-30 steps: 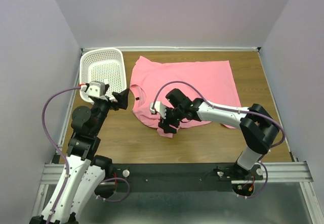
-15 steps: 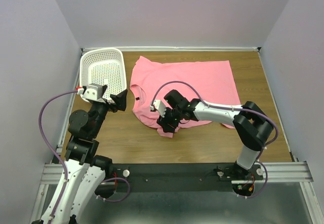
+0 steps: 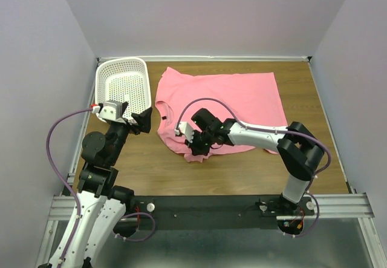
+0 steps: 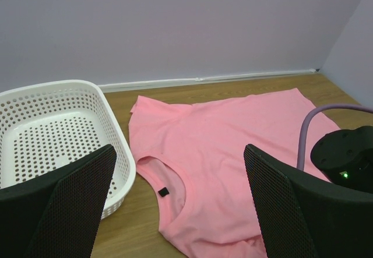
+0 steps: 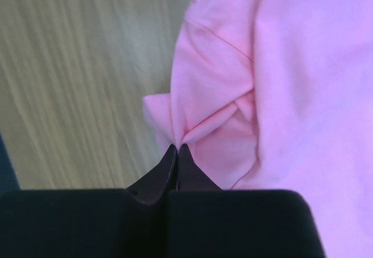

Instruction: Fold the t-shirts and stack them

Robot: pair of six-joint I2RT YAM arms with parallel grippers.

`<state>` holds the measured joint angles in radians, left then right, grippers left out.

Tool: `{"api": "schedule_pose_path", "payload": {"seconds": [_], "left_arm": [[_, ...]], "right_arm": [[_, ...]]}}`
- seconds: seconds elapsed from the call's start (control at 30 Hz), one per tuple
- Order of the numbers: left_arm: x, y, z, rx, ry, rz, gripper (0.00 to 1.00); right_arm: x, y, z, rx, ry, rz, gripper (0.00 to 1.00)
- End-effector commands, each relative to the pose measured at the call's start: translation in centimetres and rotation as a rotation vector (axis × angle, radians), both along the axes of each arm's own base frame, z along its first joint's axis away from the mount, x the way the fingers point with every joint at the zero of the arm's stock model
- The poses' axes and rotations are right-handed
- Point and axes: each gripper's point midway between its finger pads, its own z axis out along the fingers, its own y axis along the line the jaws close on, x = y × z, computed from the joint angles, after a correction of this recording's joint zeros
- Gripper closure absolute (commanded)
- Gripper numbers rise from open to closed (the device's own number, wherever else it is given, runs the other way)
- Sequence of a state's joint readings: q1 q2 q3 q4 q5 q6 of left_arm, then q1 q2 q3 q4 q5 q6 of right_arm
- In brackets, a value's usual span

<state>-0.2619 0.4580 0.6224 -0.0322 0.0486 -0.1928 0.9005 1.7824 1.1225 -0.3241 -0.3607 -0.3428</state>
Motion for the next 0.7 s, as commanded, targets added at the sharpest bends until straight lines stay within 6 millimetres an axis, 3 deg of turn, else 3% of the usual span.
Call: {"api": "schedule_pose_path", "payload": {"seconds": [0.0, 0.1, 0.13, 0.17, 0.23, 0.27, 0.3, 0.4, 0.47, 0.5, 0.57, 0.6, 0.67], "left_arm": [[-0.2, 0.3, 0.4, -0.005, -0.013, 0.013, 0.02], [-0.1, 0.4, 0.3, -0.008, -0.01, 0.015, 0.02], [-0.1, 0.4, 0.3, -0.008, -0.01, 0.015, 0.02], [-0.1, 0.4, 0.4, -0.008, -0.012, 0.015, 0.02], [-0.1, 0.4, 0.2, -0.007, -0.007, 0.017, 0.02], [0.0, 0.4, 0.2, -0.006, -0.008, 0.019, 0.02], [-0.1, 0.5, 0.3, -0.008, -0.009, 0.021, 0.02], [-0.1, 0.4, 0.2, -0.01, -0.005, 0.021, 0.02], [-0.1, 0.5, 0.2, -0.012, -0.006, 0.022, 0.02], [-0.1, 0.4, 0.2, -0.018, -0.004, 0.019, 0.02], [0.0, 0.4, 0.1, -0.022, 0.004, 0.019, 0.02], [0.0, 0.3, 0.1, -0.03, 0.006, 0.015, 0.02], [0.1, -0.1, -0.2, -0.037, 0.014, -0.006, 0.02]], "right_arm": [[-4.2, 2.9, 1.3, 0.045, 0.013, 0.211, 0.99], [-7.9, 4.7, 2.5, 0.072, 0.007, 0.391, 0.99], [-9.3, 4.4, 2.0, 0.042, 0.04, 0.448, 0.99], [-11.7, 4.8, 2.1, 0.049, 0.065, 0.539, 0.97], [-13.8, 4.9, 1.2, 0.008, 0.094, 0.647, 0.64], [-15.7, 4.9, 0.7, -0.012, 0.12, 0.713, 0.55], [-16.4, 4.8, 0.8, -0.028, 0.142, 0.749, 0.48], [-17.5, 4.7, 1.4, -0.007, 0.198, 0.764, 0.44], [-16.7, 4.3, 2.1, -0.005, 0.173, 0.736, 0.4], [-14.9, 4.1, 3.6, 0.023, 0.157, 0.674, 0.4], [-11.9, 3.3, 4.6, 0.041, 0.152, 0.568, 0.4], [-7.8, 1.9, 5.3, 0.068, 0.153, 0.413, 0.4], [-3.3, -0.6, 5.7, 0.093, 0.155, 0.231, 0.4]]}}
